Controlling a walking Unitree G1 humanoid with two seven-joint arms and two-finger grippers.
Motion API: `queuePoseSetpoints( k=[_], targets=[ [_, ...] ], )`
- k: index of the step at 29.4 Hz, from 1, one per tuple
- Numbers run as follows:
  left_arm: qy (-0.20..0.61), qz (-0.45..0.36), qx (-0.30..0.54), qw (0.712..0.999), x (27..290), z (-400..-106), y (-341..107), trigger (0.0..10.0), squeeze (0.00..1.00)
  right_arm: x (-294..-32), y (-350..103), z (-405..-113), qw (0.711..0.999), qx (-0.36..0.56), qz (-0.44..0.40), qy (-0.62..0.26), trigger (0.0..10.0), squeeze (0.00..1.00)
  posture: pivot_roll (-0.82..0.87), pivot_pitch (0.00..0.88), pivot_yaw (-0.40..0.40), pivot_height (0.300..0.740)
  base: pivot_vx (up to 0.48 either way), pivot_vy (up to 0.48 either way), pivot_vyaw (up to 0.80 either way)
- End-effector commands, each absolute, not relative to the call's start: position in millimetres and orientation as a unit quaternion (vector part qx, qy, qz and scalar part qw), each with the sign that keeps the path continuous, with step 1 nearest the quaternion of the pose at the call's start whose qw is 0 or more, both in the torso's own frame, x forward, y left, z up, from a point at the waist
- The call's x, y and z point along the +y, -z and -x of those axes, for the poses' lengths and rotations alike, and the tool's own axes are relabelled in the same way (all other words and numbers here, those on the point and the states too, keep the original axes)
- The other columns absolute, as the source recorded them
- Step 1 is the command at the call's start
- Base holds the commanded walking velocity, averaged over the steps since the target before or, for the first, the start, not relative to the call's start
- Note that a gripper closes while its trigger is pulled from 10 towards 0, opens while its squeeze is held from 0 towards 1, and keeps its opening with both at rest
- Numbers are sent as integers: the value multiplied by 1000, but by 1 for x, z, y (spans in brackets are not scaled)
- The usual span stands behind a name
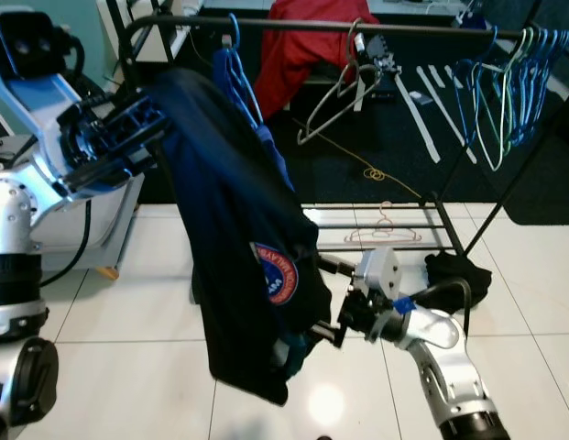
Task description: Hang hanger
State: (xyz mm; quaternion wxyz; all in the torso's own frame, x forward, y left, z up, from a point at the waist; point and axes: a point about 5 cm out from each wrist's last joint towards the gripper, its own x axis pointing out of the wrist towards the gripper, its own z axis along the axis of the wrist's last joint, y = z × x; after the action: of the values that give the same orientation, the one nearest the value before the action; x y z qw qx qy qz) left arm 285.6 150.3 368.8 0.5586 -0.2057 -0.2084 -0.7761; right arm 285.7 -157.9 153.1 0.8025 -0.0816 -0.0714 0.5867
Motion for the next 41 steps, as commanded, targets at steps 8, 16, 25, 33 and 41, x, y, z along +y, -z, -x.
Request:
queuePoseSetpoints(
  k=[8, 16, 25, 33, 41],
  targets=[
    [815, 211, -236, 486, 130, -265, -385, 0, 0, -148, -155, -322, 846, -123, 120, -506, 10000, 1000, -21, 223, -3, 740, 0, 0, 0],
    [808, 221, -223, 498, 126, -275, -391, 0, 0, -130, -173, -327, 837, -189, 121, -499, 10000, 208, -17, 223, -3, 740, 0, 0, 0],
    [805, 220, -211, 510, 122, -278, -398, 0, 0, -119, -161, -313, 804, -165, 81, -565, 10000, 184, -11, 224, -2, 740, 0, 0, 0],
    [806, 224, -202, 508, 112, -280, -390, 0, 0, -120, -160, -296, 775, -139, 60, -614, 10000, 196, -16, 228, 1, 740, 0, 0, 0],
    [815, 232, -194, 495, 114, -283, -383, 0, 0, -122, -155, -290, 757, -116, 70, -639, 10000, 192, -13, 228, 4, 740, 0, 0, 0]
  ],
)
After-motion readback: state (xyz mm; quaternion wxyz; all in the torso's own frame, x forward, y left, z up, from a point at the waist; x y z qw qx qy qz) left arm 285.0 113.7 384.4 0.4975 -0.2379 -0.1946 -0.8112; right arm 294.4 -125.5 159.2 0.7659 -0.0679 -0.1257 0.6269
